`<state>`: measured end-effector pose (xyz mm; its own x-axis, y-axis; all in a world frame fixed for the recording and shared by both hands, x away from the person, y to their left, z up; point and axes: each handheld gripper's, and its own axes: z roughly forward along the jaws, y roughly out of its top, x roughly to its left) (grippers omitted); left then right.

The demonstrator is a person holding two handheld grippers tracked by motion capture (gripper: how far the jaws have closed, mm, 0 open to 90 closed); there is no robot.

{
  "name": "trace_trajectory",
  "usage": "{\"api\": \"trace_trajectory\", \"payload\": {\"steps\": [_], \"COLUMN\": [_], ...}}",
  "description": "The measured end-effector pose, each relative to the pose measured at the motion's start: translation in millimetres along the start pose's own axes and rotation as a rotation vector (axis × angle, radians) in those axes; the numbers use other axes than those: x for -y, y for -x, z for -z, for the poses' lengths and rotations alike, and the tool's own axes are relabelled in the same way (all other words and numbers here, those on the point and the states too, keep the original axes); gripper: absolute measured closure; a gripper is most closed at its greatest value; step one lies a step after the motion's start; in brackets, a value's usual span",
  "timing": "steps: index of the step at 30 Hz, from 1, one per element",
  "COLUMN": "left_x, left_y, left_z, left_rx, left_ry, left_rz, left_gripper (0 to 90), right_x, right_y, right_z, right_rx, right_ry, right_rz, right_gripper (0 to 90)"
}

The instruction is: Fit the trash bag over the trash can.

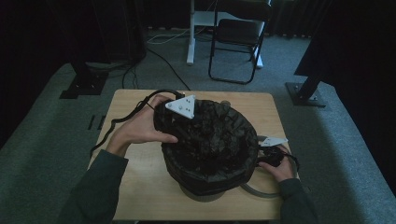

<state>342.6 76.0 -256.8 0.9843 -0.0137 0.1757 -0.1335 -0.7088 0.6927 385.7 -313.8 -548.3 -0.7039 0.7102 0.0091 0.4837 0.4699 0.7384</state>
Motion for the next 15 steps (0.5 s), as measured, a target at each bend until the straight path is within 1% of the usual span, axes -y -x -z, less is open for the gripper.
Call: {"api": "trace_trajectory", "payload": {"steps": [1, 4, 8, 11, 14, 15], "left_x": [0.0, -2.1, -5.2, -10.0, -14.5, -15.4], "left_y": [0.0, -1.4, -3.2, -4.0, -4.2, -4.2], "left_z": [0.0, 0.9, 1.2, -0.1, -4.6, -7.1], "left_rx": [0.000, 0.020, 0.016, 0.031, 0.042, 0.053], "left_ry": [0.000, 0.054, 0.112, 0.151, 0.152, 0.149], "left_rz": [0.000, 0.009, 0.018, 0.019, 0.013, 0.015], "left_gripper": [34.8, 34.8, 34.8, 35.0, 35.6, 35.7], "right_x": [0.0, 0.0, 0.0, -0.1, -0.1, -0.1], "right_y": [0.0, 0.0, 0.1, 0.1, 0.1, 0.1], "right_z": [0.0, 0.0, 0.0, -0.1, -0.1, -0.1], "right_rx": [0.000, 0.001, 0.001, 0.001, 0.002, 0.001], "right_ry": [0.000, 0.000, 0.000, 0.000, 0.000, 0.000], "right_rz": [0.000, 0.000, 0.000, -0.001, -0.001, -0.001], "right_gripper": [25.7, 25.7, 25.7, 25.7, 25.7, 25.7]}}
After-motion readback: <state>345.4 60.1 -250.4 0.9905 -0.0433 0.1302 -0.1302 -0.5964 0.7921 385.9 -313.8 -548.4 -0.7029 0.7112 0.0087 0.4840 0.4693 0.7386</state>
